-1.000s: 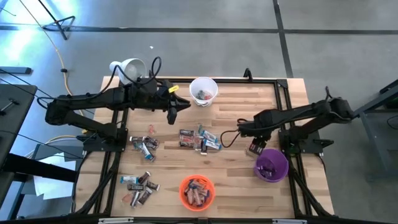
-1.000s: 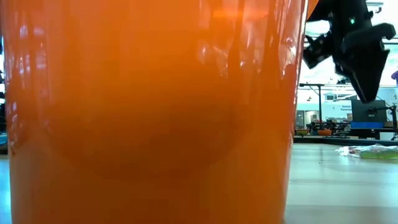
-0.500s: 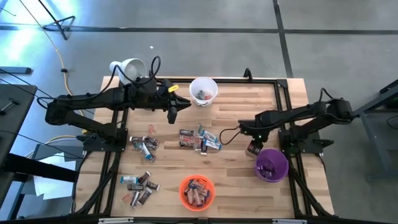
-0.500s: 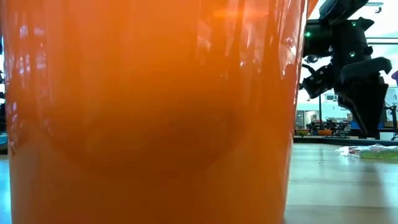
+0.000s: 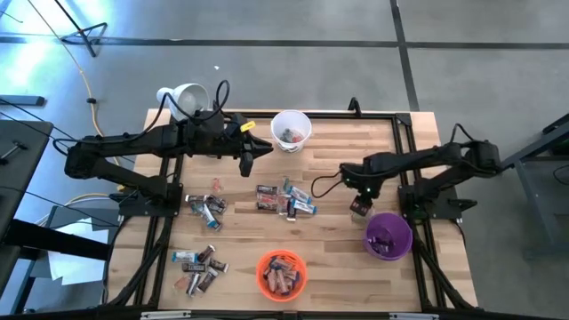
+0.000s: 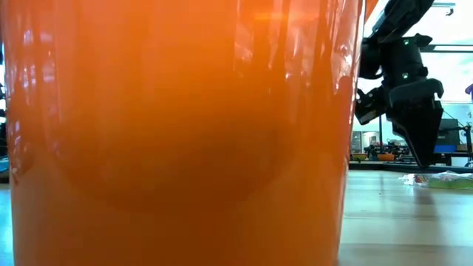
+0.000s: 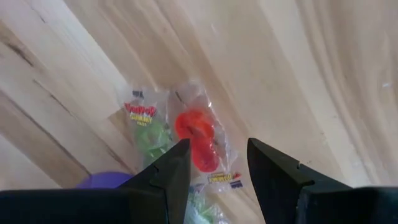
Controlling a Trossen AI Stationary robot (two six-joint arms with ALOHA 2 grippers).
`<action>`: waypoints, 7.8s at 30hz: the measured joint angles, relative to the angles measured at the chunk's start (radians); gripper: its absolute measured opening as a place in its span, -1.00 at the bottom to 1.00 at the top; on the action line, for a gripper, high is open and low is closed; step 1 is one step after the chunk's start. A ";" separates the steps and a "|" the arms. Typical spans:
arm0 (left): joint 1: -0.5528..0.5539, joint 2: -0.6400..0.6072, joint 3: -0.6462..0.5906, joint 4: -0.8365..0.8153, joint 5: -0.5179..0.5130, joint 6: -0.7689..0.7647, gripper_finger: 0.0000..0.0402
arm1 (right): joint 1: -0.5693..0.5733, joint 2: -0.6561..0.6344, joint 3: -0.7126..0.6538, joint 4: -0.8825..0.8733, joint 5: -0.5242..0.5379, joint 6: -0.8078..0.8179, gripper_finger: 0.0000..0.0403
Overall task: Organize candy in baskets
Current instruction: Put the red gummy into the white bucket, then put the green gummy into the white bucket
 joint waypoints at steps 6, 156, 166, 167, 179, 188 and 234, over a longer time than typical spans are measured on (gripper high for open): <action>0.000 0.000 0.000 -0.001 -0.020 -0.001 -0.72 | -0.025 0.086 0.000 0.003 -0.021 -0.064 -0.25; 0.151 0.000 -0.001 0.161 -0.157 0.164 -0.72 | -0.156 0.248 0.486 -0.501 -0.040 -0.217 -0.32; 0.150 0.000 -0.001 0.107 -0.157 0.167 -0.72 | 0.063 0.240 0.324 -0.272 -0.074 -0.045 -0.32; 0.150 0.000 -0.001 0.107 -0.157 0.167 -0.72 | 0.077 0.240 0.321 -0.256 -0.086 -0.027 -0.32; 0.150 0.000 0.000 0.108 -0.157 0.165 -0.72 | 0.163 0.240 0.213 -0.134 -0.057 0.032 -0.31; 0.150 0.000 0.000 0.111 -0.158 0.140 -0.72 | 0.144 0.240 0.130 -0.012 -0.016 0.014 -0.31; 0.150 0.000 0.000 0.096 -0.177 0.140 -0.72 | 0.016 0.246 0.079 0.039 -0.174 -0.041 -0.99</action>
